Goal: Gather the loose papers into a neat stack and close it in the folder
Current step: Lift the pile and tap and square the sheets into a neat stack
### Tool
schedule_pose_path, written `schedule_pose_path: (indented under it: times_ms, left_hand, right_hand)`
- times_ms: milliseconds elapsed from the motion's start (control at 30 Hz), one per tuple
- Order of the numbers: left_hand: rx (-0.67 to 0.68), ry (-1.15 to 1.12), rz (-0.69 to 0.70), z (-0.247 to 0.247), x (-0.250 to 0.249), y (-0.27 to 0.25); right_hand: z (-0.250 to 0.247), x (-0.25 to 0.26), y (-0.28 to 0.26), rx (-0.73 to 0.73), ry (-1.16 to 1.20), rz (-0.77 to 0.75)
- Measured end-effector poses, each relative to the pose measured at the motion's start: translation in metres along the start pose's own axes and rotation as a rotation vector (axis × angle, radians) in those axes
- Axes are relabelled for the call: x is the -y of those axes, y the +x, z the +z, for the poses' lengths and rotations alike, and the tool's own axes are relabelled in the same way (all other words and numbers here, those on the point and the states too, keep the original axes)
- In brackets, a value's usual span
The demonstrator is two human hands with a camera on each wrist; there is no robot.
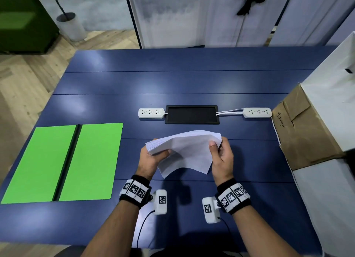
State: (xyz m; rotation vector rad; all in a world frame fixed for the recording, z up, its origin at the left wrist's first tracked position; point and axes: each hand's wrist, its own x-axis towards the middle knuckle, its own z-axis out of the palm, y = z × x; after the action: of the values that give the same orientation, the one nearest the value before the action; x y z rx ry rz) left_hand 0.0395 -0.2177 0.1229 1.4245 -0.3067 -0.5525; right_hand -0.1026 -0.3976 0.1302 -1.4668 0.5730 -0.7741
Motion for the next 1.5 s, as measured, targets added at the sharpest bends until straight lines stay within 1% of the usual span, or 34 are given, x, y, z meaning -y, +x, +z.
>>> schedule_pose_path:
  times_ms: [67,133,267,333,367,467,533,667,767,833,933,1100,1167,1300,1400,1500]
  left_hand:
    - [-0.013,0.004,-0.009,0.001,0.0,0.0]
    - [-0.024,-0.016,-0.032,0.0,0.002,0.0]
    - [-0.029,0.007,-0.098,-0.003,0.015,0.001]
    - [-0.042,0.017,-0.128,-0.001,0.022,0.0]
    - [-0.054,0.018,-0.135,0.001,0.024,-0.001]
    - [-0.086,0.012,-0.133,0.003,0.027,-0.003]
    - [-0.096,0.004,-0.156,0.001,0.032,-0.004]
    - [-0.108,0.004,-0.281,0.003,0.054,-0.005]
    - [-0.157,0.01,-0.325,0.006,0.067,-0.006]
    - [-0.166,0.021,-0.317,0.006,0.072,-0.006]
    - [-0.127,0.044,-0.314,0.008,0.074,-0.004]
    - [-0.081,0.211,-0.256,0.007,0.071,0.003]
    - [-0.059,0.239,-0.238,0.004,0.065,0.003]
    - [-0.033,0.172,-0.198,0.001,0.048,-0.008]
    - [-0.061,0.07,-0.192,0.0,0.039,-0.023]
    - [-0.097,-0.001,-0.202,0.0,0.041,-0.038]
  right_hand:
    - [-0.001,-0.002,-0.001,0.02,0.062,0.032]
    - [-0.004,-0.009,0.001,0.052,0.113,0.119]
    - [-0.012,-0.038,0.004,0.139,0.07,0.357]
    - [-0.011,-0.047,0.003,0.17,0.052,0.419]
    - [-0.009,-0.048,0.002,0.173,0.037,0.425]
    - [-0.007,-0.048,0.004,0.117,0.044,0.412]
    - [-0.009,-0.05,0.006,0.103,0.053,0.408]
    - [-0.01,-0.071,0.0,0.129,0.028,0.507]
    - [-0.007,-0.08,-0.002,0.141,-0.031,0.535]
    - [-0.007,-0.084,0.0,0.139,-0.038,0.543]
    - [-0.006,-0.087,0.002,0.16,-0.108,0.53]
    - [-0.005,-0.089,0.004,0.154,-0.251,0.478]
    - [-0.005,-0.087,0.004,0.161,-0.262,0.457]
    - [-0.009,-0.071,0.0,0.193,-0.219,0.43]
    - [-0.014,-0.061,-0.012,0.212,-0.138,0.439]
    - [-0.015,-0.053,-0.029,0.184,-0.06,0.478]
